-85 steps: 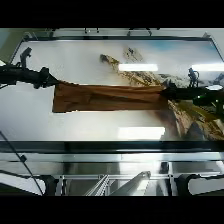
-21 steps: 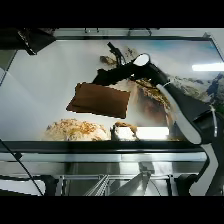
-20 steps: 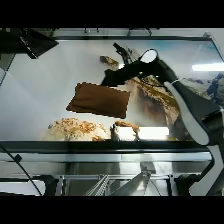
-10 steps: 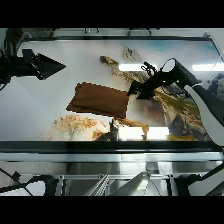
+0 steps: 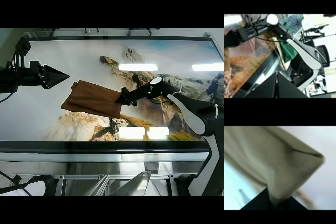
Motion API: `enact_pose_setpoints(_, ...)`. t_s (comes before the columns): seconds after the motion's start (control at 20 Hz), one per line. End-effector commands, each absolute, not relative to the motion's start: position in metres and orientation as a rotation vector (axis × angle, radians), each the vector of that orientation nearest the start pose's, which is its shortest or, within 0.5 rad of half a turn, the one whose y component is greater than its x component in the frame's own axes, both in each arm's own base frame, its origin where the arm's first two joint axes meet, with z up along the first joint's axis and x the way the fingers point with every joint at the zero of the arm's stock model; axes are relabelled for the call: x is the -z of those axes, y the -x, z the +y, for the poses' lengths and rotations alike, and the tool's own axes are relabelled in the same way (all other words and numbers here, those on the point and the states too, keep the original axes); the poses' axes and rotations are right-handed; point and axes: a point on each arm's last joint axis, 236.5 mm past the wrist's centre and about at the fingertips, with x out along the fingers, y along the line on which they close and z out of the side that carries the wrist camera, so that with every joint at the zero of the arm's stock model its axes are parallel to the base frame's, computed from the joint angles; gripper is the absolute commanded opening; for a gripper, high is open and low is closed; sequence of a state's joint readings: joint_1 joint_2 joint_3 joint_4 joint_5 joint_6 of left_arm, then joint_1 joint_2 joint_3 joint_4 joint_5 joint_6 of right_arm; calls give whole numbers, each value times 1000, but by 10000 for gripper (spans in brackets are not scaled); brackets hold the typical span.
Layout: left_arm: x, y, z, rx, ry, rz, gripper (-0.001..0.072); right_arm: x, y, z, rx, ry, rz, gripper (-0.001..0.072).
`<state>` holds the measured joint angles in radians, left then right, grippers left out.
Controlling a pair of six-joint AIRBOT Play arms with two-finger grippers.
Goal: Fold the shirts.
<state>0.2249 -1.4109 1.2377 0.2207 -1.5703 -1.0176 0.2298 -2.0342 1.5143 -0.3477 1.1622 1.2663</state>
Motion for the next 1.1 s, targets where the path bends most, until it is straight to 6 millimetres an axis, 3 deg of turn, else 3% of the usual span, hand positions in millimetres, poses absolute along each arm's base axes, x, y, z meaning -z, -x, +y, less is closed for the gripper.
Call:
enact_pose_setpoints(0.0,-163,-380,-150,1083,848,952,12,-21,-463,329,-1070,-1115,1182,20)
enact_pose_setpoints(0.15,-163,-380,-150,1083,849,953,12,-110,-480,285,-1087,-1031,963,20)
enact_pose_setpoints(0.25,-164,-378,-151,1091,848,958,12,-175,-490,226,-998,-951,800,20)
enact_pose_setpoints(0.35,-164,-374,-152,1108,845,967,12,-214,-504,134,-737,-882,672,20)
enact_pose_setpoints(0.5,-166,-366,-153,1137,841,985,12,-245,-497,-39,-296,-833,512,19)
enact_pose_setpoints(0.65,-166,-363,-154,1150,840,993,12,-231,-447,-186,34,-829,523,20)
enact_pose_setpoints(0.75,-166,-363,-154,1149,840,993,12,-211,-403,-244,146,-870,592,19)
enact_pose_setpoints(0.9,-166,-364,-153,1145,841,990,12,-184,-327,-301,389,-1002,695,20)
enact_pose_setpoints(1.05,-166,-364,-153,1146,840,990,12,-148,-235,-318,691,-1069,944,19)
